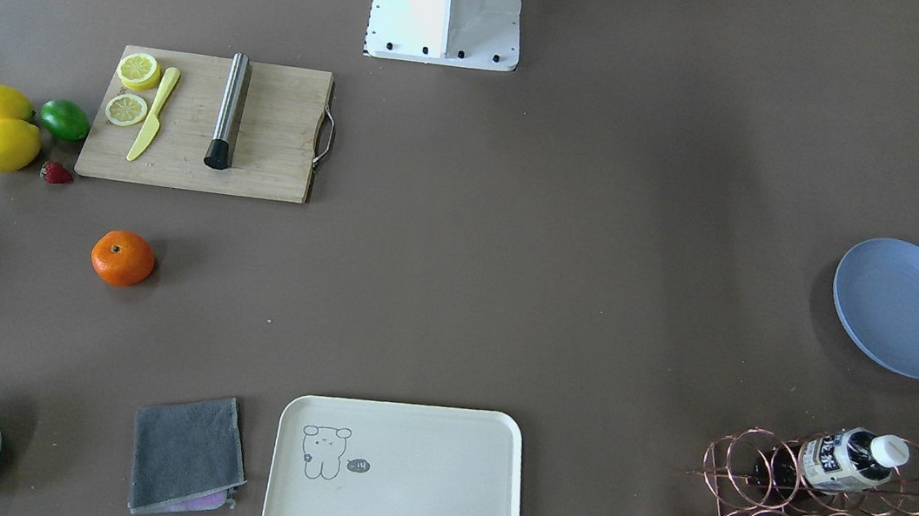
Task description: Pick orange to plate
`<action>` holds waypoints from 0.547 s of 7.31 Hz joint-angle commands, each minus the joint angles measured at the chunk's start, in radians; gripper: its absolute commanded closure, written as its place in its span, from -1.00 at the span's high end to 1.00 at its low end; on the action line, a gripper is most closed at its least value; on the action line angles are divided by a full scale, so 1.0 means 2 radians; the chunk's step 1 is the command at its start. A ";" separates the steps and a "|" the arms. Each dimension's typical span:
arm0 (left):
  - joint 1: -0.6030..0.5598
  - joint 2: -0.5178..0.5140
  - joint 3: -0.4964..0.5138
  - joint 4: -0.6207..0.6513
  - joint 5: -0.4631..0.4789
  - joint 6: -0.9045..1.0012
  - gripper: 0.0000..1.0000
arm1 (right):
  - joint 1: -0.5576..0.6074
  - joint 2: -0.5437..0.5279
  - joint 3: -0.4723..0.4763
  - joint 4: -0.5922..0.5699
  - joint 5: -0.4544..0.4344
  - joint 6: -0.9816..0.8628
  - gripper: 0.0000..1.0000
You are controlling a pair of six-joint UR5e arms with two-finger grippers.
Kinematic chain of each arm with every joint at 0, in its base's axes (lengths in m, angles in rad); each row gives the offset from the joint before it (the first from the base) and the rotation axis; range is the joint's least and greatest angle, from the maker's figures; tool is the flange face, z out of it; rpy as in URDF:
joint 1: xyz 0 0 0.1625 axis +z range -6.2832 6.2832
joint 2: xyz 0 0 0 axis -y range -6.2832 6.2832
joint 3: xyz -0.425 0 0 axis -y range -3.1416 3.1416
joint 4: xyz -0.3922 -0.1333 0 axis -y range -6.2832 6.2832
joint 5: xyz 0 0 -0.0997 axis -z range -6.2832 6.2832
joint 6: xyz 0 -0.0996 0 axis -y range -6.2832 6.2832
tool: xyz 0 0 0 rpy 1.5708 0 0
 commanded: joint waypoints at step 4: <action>0.000 0.007 -0.001 -0.019 -0.003 -0.003 0.95 | -0.023 0.006 -0.005 0.001 0.009 0.004 1.00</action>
